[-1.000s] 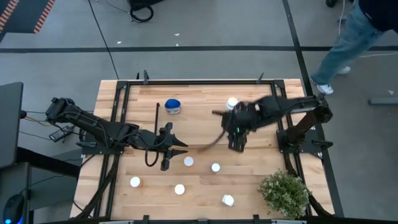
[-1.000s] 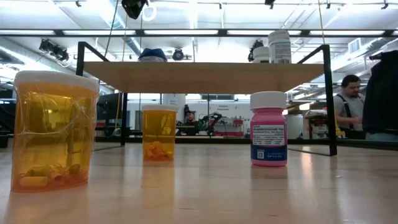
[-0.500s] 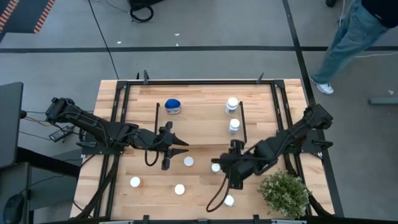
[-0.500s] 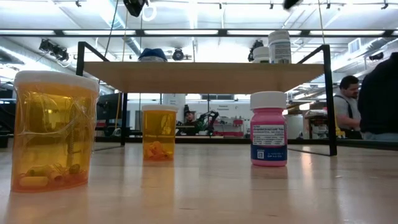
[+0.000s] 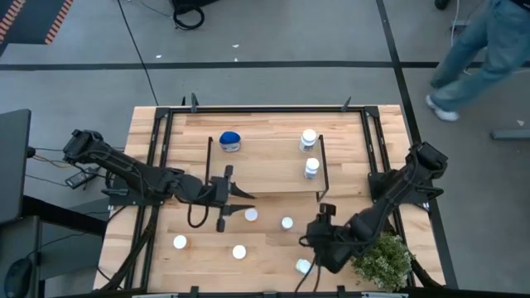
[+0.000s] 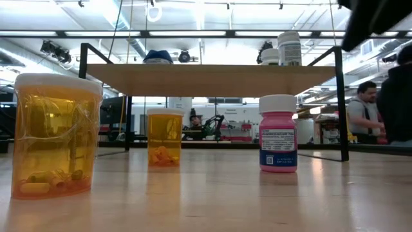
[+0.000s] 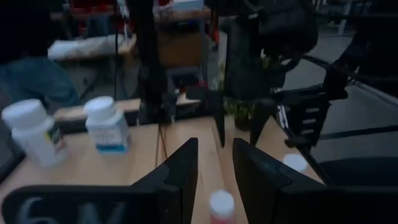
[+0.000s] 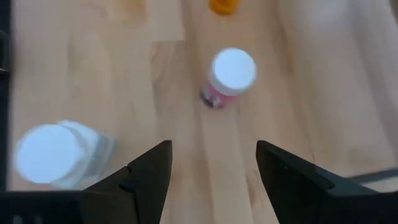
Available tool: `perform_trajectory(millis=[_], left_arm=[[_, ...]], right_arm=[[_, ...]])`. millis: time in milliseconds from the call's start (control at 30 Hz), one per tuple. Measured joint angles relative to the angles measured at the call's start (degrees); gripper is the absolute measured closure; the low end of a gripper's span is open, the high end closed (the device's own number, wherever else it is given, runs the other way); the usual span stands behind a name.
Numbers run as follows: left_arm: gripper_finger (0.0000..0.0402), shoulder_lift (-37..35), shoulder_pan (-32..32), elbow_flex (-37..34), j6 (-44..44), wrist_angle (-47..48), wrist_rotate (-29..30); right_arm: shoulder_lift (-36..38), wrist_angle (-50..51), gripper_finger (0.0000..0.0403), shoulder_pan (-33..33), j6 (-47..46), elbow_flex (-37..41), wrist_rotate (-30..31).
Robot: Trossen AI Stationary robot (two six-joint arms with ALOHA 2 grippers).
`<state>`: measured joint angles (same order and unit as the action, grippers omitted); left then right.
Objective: Pick and place medicine bottles onto shelf by color
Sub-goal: Put the pink medicine bottle on the shelf
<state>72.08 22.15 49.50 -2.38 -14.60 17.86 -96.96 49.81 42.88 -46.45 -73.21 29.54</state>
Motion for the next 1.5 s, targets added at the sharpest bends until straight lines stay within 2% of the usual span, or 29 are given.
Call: perform_trajectory(millis=[133,267,367,467,633,800,1000,1267,1367,1500], left_arm=[[0.0294,5.5,-0.9,0.0,-3.3,-8.1,-0.1],[0.0292,12.7,-3.1,3.3,-2.1,-8.4,0.0],[0.0276,17.5,-3.6,8.4,0.1,-1.9,-0.5],[0.0241,21.7,-3.0,15.5,2.1,7.6,-1.1],[0.0179,28.1,-1.9,26.0,5.3,21.1,-1.5],[0.0145,33.9,-0.9,32.4,9.2,23.8,-4.0],[0.0136,41.7,-1.6,39.5,11.2,34.3,-3.5],[0.0129,47.1,-2.5,48.3,9.0,40.8,-3.5],[0.012,47.8,-2.8,49.3,9.7,44.9,-3.7],[0.011,48.1,-3.1,49.3,11.6,45.3,-4.5]], right_arm=[[0.0,-2.3,0.0162,2.8,-3.9,4.1,6.3],[0.0,-2.6,0.0162,5.0,-7.4,5.3,13.5],[0.1,-2.7,0.0162,6.5,-9.6,5.3,19.7],[0.1,-2.4,0.0162,7.9,-10.9,5.3,22.9],[0.0,-2.2,0.0162,8.8,-11.8,5.3,23.4],[0.1,-1.1,0.0162,10.4,-13.7,5.3,23.7],[0.1,-0.7,0.0162,12.2,-15.1,5.3,26.4],[0.1,0.2,0.0162,13.3,-16.3,5.2,26.3],[0.1,0.2,0.0162,13.5,-16.5,5.2,26.1],[0.1,0.3,0.0162,13.6,-16.2,5.2,26.1]])
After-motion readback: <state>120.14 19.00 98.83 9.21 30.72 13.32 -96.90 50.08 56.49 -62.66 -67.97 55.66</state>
